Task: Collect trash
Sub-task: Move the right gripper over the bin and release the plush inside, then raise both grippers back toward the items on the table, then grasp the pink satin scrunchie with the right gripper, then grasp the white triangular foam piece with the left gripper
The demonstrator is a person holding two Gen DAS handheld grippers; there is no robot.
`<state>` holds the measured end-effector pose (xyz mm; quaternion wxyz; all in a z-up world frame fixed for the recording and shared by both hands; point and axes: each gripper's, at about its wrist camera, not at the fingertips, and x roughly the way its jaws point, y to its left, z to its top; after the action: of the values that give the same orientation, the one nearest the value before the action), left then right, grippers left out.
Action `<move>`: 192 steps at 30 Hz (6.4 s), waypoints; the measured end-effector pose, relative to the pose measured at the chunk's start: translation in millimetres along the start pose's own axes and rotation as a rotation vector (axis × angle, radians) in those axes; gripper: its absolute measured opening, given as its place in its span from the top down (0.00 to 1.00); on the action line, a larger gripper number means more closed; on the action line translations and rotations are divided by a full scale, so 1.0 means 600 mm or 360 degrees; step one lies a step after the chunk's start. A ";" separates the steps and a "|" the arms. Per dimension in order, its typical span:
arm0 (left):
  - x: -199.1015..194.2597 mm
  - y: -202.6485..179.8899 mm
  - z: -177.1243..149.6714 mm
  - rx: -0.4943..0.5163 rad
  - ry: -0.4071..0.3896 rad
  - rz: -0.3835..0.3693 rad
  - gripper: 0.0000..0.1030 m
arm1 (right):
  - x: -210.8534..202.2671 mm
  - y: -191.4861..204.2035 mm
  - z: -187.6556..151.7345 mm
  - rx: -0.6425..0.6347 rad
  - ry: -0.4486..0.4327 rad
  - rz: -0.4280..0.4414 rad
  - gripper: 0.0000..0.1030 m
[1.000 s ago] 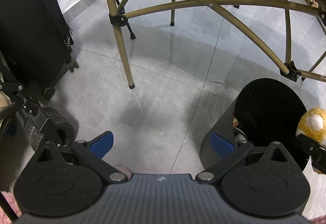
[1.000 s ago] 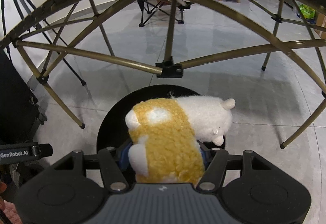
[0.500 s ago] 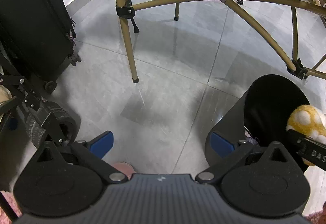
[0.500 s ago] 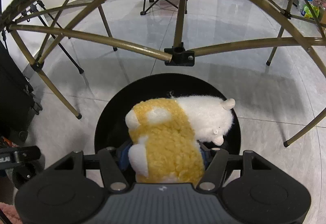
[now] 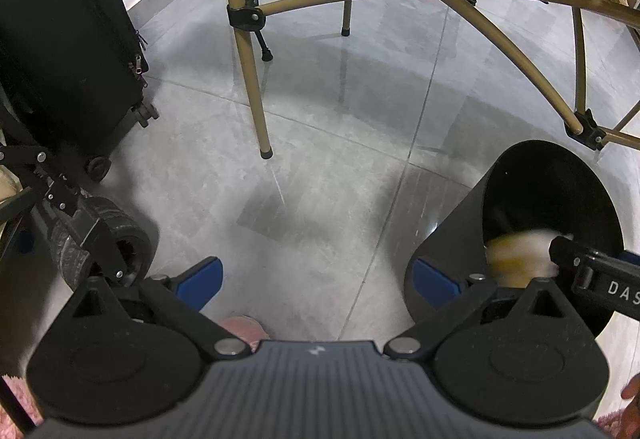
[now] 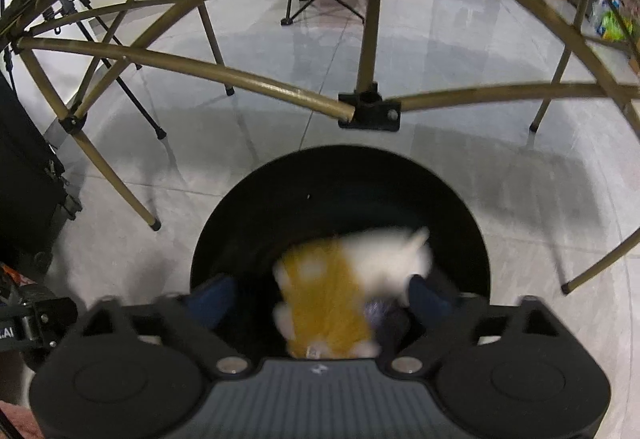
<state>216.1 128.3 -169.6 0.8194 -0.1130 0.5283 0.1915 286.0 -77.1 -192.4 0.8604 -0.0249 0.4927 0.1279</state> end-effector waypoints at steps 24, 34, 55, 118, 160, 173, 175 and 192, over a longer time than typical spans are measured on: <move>-0.009 -0.017 -0.004 0.0037 -0.0019 -0.0018 0.00 | -0.011 -0.010 -0.002 -0.0008 -0.0029 -0.0040 0.00; -0.043 -0.026 -0.009 0.0050 -0.0096 -0.0073 0.00 | -0.046 -0.013 -0.005 -0.0017 -0.0110 -0.0025 0.00; -0.173 -0.056 -0.030 0.0029 -0.0462 -0.0167 0.00 | -0.177 -0.060 -0.029 0.0030 -0.0405 0.0005 0.00; -0.242 -0.224 0.320 0.0126 -0.0973 -0.0259 0.00 | -0.249 -0.144 0.287 0.0096 -0.1124 0.0048 0.00; -0.195 -0.231 0.384 0.0097 -0.0907 -0.0274 0.00 | -0.130 -0.092 0.384 0.0128 -0.0768 0.0110 0.72; -0.192 -0.305 0.368 0.0192 -0.0938 -0.0367 0.00 | -0.185 -0.175 0.351 0.0285 -0.0926 0.0077 0.72; -0.186 -0.319 0.368 0.0206 -0.0919 -0.0377 0.00 | -0.192 -0.186 0.345 0.0299 -0.0942 0.0055 0.72; -0.129 -0.391 0.377 0.0242 -0.0786 -0.0344 0.29 | -0.207 -0.256 0.326 0.0351 -0.0949 -0.0025 0.72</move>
<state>475.4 -10.8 -9.0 0.9451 -0.0568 0.3104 0.0847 428.3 -216.9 1.0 0.9654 0.1034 0.2295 0.0686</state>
